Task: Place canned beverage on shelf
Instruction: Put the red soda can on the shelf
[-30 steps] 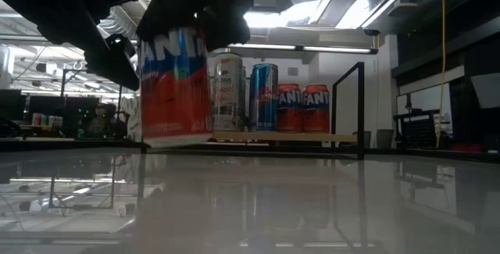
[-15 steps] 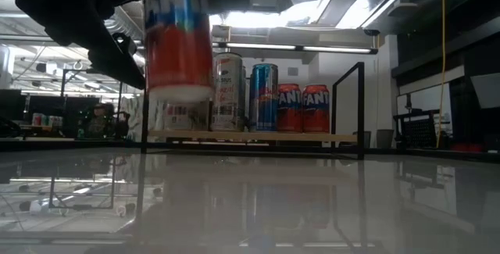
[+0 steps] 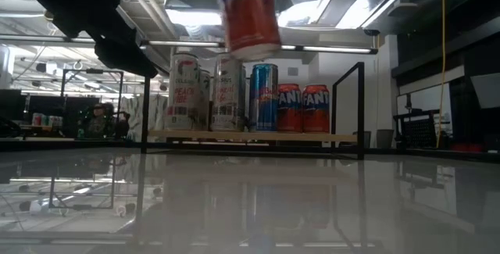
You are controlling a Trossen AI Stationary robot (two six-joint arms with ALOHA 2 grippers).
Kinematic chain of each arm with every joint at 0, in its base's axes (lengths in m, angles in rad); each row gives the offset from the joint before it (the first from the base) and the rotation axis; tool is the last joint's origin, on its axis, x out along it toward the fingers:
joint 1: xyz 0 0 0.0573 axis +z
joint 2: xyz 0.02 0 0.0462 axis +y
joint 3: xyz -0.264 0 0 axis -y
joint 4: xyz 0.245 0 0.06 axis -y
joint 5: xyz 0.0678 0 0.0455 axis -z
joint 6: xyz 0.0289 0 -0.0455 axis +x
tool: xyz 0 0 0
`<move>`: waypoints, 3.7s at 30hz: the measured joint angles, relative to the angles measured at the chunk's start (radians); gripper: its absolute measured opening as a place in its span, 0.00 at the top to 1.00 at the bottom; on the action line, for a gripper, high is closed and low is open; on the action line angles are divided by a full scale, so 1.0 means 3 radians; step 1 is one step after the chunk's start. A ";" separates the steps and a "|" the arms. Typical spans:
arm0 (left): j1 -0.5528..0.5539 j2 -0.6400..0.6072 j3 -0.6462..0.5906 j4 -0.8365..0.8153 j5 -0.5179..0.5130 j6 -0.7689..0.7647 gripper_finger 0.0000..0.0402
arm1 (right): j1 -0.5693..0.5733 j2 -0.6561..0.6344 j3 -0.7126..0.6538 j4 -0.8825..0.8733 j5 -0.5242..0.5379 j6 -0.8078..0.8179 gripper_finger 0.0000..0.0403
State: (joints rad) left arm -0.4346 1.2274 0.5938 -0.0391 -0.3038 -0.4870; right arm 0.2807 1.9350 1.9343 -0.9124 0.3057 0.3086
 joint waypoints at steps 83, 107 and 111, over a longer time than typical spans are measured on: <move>0.0016 0.0001 0.0001 0.0333 -0.0433 -0.0001 0.13 | -0.2188 -0.1722 -0.3256 0.2080 -0.1358 -0.1198 0.26; 0.0016 0.0003 0.0001 0.0333 -0.0496 -0.0003 0.13 | -0.2181 -0.1722 -0.3264 0.2063 -0.1344 -0.1197 0.16; 0.0016 0.0003 0.0001 0.0333 -0.0496 -0.0003 0.13 | -0.2181 -0.1722 -0.3264 0.2063 -0.1344 -0.1197 0.16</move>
State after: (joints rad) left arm -0.4297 1.2282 0.5941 0.0608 -0.4526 -0.4877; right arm -0.3737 1.4185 0.9550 -0.2935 -0.0975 -0.0505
